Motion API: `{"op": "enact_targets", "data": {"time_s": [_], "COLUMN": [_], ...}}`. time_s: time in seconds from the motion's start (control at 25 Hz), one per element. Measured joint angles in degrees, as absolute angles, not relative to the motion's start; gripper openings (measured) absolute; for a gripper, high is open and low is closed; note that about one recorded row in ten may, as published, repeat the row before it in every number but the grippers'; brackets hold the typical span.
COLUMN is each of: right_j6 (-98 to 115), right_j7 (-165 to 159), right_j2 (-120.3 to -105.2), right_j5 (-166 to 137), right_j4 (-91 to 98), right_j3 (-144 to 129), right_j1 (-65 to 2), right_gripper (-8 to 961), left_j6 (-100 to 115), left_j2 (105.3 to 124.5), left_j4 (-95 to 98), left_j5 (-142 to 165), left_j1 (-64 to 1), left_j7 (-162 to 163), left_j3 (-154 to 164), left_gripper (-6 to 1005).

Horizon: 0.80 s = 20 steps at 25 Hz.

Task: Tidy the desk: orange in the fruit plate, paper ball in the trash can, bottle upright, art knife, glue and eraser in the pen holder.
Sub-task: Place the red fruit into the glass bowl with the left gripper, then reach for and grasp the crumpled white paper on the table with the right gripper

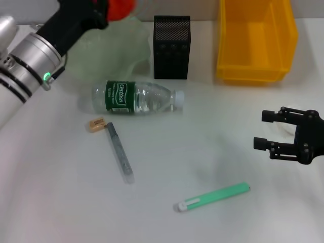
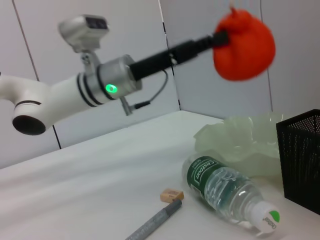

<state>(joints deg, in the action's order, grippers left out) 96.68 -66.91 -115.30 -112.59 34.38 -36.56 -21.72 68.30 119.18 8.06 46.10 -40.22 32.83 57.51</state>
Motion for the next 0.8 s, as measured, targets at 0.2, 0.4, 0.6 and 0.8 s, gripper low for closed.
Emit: {"op": "enact_targets", "data": {"time_s": [0.2, 0.4, 0.6, 0.8], "right_j6": [96.67, 96.62, 96.58, 95.98], "right_j7": [-66.91, -66.85, -66.82, -66.75], "right_j2": [-115.82, -115.95, -115.95, -115.94], "right_j5": [-112.59, -112.59, -112.59, -112.59], "right_j4": [34.46, 34.55, 34.55, 34.52], "right_j3": [-36.56, -36.56, -36.56, -36.56], "right_j1": [-21.76, -21.84, -22.01, -22.38], "right_gripper": [763, 763, 763, 763], "left_j6": [54.33, 51.97, 51.81, 51.77], "left_j2": [119.18, 119.18, 119.18, 119.18], "left_j4": [6.60, 6.85, 6.63, 6.61], "left_j5": [40.46, 40.54, 40.45, 40.45], "left_j1": [-42.55, -42.61, -42.35, -42.35], "left_j7": [28.82, 27.92, 25.88, 25.93], "left_j3": [57.51, 57.91, 57.84, 57.91], "left_gripper": [47, 49, 80, 251]}}
